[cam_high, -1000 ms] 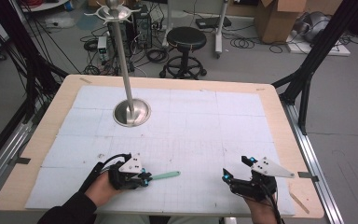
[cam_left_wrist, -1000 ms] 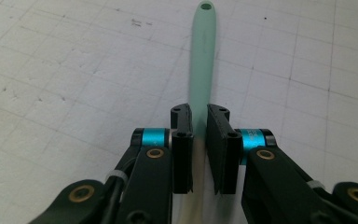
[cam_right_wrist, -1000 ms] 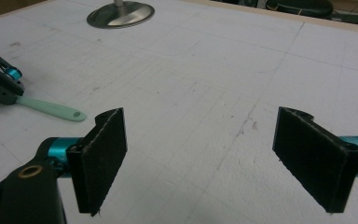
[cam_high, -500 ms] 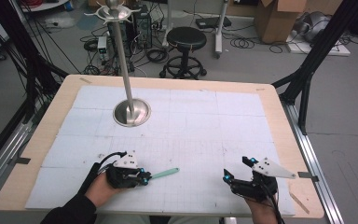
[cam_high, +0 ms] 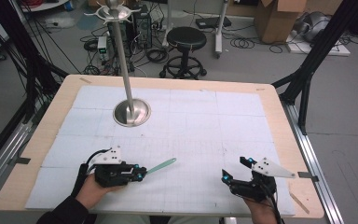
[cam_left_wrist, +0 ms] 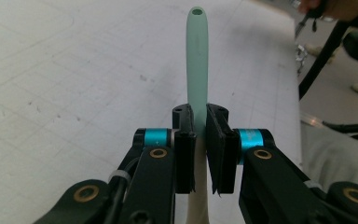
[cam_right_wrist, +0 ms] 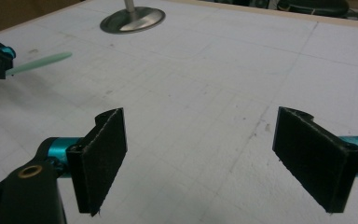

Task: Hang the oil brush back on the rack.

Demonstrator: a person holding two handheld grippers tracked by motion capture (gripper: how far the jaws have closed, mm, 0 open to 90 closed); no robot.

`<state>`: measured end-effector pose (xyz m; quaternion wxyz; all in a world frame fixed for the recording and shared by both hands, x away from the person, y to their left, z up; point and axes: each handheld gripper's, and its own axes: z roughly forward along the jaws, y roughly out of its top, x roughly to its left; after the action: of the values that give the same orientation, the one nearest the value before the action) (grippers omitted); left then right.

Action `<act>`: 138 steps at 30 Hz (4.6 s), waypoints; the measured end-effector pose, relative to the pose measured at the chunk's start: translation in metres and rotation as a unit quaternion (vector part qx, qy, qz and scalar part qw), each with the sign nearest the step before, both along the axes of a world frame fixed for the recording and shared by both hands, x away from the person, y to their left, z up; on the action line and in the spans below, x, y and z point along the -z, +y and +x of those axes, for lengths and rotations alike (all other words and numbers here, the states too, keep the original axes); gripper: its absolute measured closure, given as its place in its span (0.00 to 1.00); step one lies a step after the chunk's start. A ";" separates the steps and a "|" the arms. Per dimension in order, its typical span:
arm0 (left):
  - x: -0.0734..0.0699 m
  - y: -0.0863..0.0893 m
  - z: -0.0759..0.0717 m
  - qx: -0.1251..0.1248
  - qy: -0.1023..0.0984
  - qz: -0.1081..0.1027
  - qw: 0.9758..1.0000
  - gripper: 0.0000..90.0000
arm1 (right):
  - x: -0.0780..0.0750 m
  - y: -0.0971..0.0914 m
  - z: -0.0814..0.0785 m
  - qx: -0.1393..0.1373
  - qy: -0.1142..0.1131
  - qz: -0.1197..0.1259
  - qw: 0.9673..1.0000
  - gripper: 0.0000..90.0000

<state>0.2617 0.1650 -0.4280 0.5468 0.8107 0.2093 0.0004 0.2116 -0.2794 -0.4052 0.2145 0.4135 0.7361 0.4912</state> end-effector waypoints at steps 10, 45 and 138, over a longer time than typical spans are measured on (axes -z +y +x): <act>-0.009 0.002 -0.011 0.014 -0.026 -0.049 0.998 0.91 | -0.005 0.011 0.000 -0.093 -0.015 0.039 0.995 0.18; -0.022 -0.009 -0.030 0.107 -0.057 -0.089 0.989 0.90 | -0.035 0.107 0.023 -0.380 -0.032 0.098 0.919 0.65; -0.035 -0.019 -0.039 0.133 -0.039 -0.160 0.977 0.91 | -0.063 0.133 0.026 -0.428 -0.037 0.197 0.881 0.60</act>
<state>0.2231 0.1460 -0.3929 0.6723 0.7327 0.0754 -0.0740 0.2375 -0.1462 -0.3426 -0.0748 0.0733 0.7211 0.6848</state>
